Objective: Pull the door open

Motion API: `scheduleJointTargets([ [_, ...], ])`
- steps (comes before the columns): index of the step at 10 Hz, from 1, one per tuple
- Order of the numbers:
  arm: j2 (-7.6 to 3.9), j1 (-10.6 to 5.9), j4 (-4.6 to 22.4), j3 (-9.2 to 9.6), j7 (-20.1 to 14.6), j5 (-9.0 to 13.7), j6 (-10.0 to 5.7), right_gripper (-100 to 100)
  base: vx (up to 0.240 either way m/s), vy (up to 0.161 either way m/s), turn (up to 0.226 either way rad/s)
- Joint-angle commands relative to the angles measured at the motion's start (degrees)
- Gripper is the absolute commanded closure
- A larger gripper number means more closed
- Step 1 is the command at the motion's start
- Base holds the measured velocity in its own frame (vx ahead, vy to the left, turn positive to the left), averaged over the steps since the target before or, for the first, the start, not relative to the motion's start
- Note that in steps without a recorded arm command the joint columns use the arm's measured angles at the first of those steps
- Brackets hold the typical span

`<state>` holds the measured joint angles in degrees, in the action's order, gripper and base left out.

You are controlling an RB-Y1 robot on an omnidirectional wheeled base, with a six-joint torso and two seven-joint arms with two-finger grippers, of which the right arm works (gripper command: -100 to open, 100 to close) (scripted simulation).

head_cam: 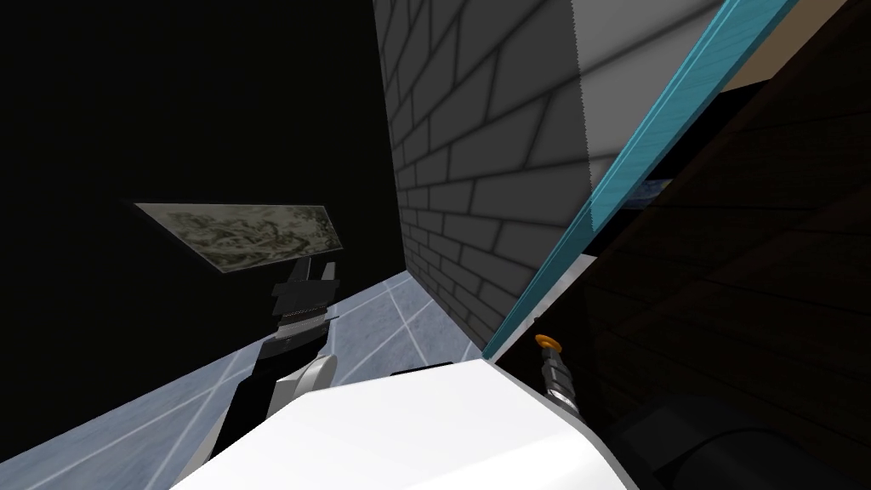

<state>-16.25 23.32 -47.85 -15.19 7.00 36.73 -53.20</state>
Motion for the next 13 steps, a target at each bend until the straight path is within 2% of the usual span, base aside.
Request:
scheduleJointTargets([
  [1,0.16,0.01,-0.1,0.09,-2.3,0.1,-0.07,100,-0.034,0.011,0.035],
  [4,0.11,0.16,0.1,0.0,-6.9,0.6,-0.23,100,-0.026,0.012,0.046],
  [5,0.11,0.16,0.1,0.0,-7.1,0.6,-0.23,100,-0.024,0.012,0.026],
  [6,0.08,0.23,0.2,-0.05,-9.4,0.9,-0.31,100,-0.032,0.011,0.057],
  [9,0.02,0.37,0.4,-0.14,-13.8,1.4,-0.47,100,-0.034,0.013,0.059],
  [10,0.02,0.37,0.4,-0.14,-14.3,1.4,-0.47,100,-0.023,0.007,0.028],
  [11,0.0,0.44,0.5,-0.19,-16.4,1.6,-0.55,100,-0.029,0.012,0.056],
  [12,0.0,0.44,0.5,-0.19,-16.7,1.6,-0.55,100,-0.023,0.012,0.028],
  [13,-0.03,0.51,0.6,-0.24,-18.9,1.9,-0.63,100,-0.028,0.013,0.05],
])
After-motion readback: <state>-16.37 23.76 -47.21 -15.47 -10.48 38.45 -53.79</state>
